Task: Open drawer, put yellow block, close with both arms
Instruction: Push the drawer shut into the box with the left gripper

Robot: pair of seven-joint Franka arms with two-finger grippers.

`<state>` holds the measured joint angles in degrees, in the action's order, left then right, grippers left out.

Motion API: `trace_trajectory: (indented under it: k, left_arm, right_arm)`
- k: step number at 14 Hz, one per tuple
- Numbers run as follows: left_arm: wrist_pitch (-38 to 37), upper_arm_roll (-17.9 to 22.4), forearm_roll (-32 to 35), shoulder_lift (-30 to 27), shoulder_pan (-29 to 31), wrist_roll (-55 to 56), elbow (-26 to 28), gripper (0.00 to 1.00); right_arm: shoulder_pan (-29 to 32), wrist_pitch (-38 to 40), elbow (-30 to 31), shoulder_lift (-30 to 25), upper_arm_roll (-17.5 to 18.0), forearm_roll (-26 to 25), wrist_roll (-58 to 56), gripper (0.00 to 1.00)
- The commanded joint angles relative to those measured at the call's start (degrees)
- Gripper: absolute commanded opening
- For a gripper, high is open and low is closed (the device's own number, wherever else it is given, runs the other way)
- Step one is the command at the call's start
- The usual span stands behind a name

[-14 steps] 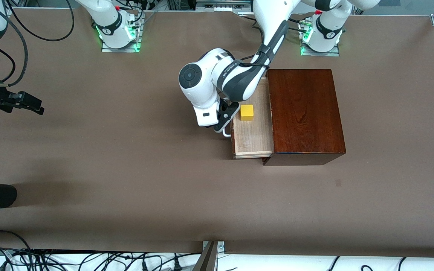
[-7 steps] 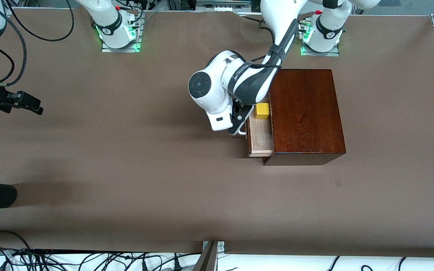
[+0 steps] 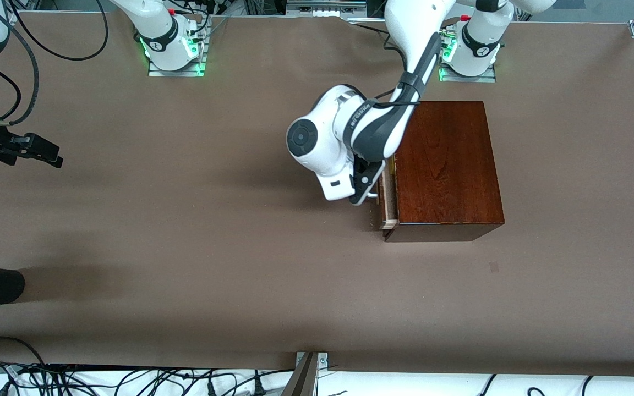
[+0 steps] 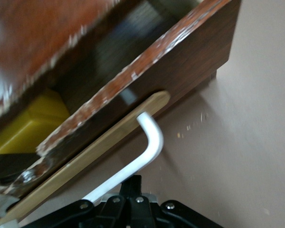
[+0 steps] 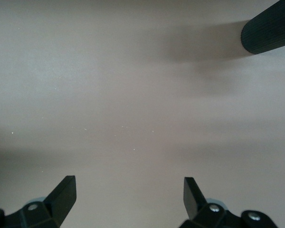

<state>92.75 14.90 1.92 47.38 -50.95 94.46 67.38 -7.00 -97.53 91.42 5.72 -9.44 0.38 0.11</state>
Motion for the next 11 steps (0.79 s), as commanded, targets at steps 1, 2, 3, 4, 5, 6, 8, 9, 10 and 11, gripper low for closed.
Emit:
trace_trajectory:
  k: [1, 2, 3, 4, 5, 6, 8, 9, 10, 11]
  left_arm:
    - [-0.38, 0.83, 3.09, -2.91, 1.29, -3.92, 3.11, 0.0]
    - [-0.38, 0.83, 3.09, -2.91, 1.9, -4.63, 3.11, 0.0]
    - [-0.29, 0.83, 3.09, -2.91, 2.34, -5.59, 3.11, 0.0]
    - [0.23, 0.83, 3.01, -2.91, 2.43, -6.04, 3.11, 0.0]
    - [0.24, 0.83, 3.01, -2.91, 2.26, -6.04, 2.93, 0.0]
    - [0.15, 0.66, 2.92, -2.91, 1.74, -5.52, 2.58, 0.0]
    - [-0.29, 0.48, 2.04, -3.0, -0.71, -4.46, 1.79, 0.0]
    - [-0.29, 0.31, 1.95, -3.0, -1.51, -3.68, 1.7, 0.02]
    - [-0.38, -0.04, 1.95, -3.0, -1.78, -3.41, 0.48, 0.36]
    - [-0.73, -0.13, 1.95, -3.08, -2.31, -3.93, -0.92, 0.49]
  right_arm:
    - [-0.11, 0.41, -1.07, 0.25, 0.22, -0.56, 0.77, 1.0]
    - [-0.11, 0.41, -1.07, 0.25, 0.22, -0.56, 0.77, 1.0]
    - [-0.11, 0.41, -1.07, 0.25, 0.22, -0.56, 0.77, 1.0]
    - [-0.11, 0.41, -1.07, 0.25, 0.22, -0.56, 0.77, 1.0]
    - [-0.11, 0.32, -1.07, 0.34, 0.22, -0.56, 0.85, 1.0]
    - [-0.11, 0.32, -1.07, 0.34, 0.22, -0.56, 0.86, 1.0]
    - [-0.03, 0.32, -1.07, 0.34, 0.22, -0.56, 0.86, 1.0]
    - [-0.03, 0.32, -1.07, 0.34, 0.22, -0.56, 0.86, 1.0]
    - [-0.03, 0.32, -1.07, 0.43, 0.22, -0.56, 0.86, 1.0]
    - [-0.03, 0.32, -0.98, 0.43, 0.22, -0.56, 0.86, 1.0]
